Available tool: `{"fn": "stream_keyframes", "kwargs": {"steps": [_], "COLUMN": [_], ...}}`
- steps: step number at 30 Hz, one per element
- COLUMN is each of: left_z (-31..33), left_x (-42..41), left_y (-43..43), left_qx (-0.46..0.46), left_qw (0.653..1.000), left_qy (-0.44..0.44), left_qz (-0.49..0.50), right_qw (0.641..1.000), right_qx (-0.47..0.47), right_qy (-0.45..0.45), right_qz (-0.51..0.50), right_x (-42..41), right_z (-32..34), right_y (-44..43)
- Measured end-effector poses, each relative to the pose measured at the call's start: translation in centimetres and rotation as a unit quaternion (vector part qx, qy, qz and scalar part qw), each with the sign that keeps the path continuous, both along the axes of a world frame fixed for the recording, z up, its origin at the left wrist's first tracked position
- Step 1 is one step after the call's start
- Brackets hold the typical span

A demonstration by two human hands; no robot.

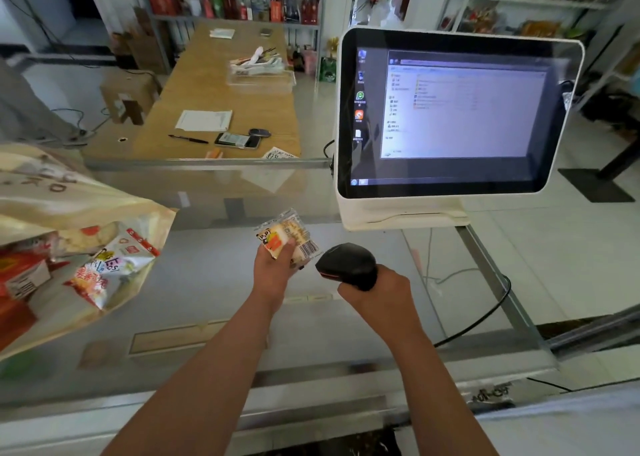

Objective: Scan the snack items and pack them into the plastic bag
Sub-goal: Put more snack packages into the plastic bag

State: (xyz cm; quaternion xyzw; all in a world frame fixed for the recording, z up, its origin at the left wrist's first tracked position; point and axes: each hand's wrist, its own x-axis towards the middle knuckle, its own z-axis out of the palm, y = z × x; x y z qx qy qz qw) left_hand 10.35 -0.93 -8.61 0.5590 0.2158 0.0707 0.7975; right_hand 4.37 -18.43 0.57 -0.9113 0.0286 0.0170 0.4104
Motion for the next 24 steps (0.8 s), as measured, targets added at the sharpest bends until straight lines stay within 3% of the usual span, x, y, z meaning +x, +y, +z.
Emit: {"fn": "stream_keyframes", "kwargs": {"steps": [24], "left_z": [-0.3], "left_x": [0.1], "left_y": [0.1], "left_qx": [0.072], "left_qw": [0.997], "left_qy": [-0.005], "left_qz": [-0.029], "right_qw": [1.0], "right_qx": [0.021], "right_qy": [0.011], "right_qz": [0.001], "right_x": [-0.1], "right_z": [1.2], "right_y": [-0.3]}}
